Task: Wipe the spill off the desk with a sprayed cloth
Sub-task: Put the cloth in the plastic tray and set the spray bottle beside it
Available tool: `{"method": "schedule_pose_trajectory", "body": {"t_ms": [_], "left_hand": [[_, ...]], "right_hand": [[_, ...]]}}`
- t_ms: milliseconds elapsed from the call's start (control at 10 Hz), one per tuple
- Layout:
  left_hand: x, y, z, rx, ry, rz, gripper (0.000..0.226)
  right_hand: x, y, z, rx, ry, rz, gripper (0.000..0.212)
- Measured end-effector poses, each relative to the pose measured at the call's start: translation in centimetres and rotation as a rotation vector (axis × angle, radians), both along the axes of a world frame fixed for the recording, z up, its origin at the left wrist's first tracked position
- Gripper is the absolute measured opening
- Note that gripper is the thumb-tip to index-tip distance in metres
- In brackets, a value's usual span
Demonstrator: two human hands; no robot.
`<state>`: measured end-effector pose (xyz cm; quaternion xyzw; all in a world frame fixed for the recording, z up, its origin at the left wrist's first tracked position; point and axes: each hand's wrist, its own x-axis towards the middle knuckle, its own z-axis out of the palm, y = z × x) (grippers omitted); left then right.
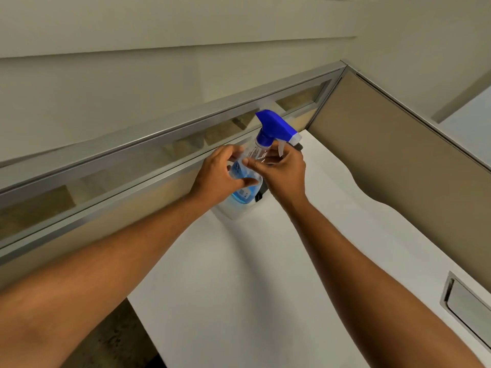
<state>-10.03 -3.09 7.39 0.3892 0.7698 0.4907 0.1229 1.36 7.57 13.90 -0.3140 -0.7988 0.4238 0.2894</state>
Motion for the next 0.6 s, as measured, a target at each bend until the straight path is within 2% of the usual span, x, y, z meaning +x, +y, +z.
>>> {"method": "schedule_pose_trajectory", "body": {"t_ms": [300, 500, 600], "left_hand": [[-1.3, -0.3, -3.1, -0.135, -0.061, -0.043, 0.069], [-1.0, -0.4, -3.0, -0.184, 0.0, -0.038, 0.077], [-0.2, -0.8, -2.4, -0.199, 0.001, -0.039, 0.093]], "right_hand": [[-0.7, -0.7, -4.0, -0.057, -0.086, -0.053, 0.057], [-1.2, -0.5, -4.4, -0.069, -0.119, -0.032, 0.06], [-0.4, -0.4, -4.0, -0.096, -0.158, 0.046, 0.064]]}}
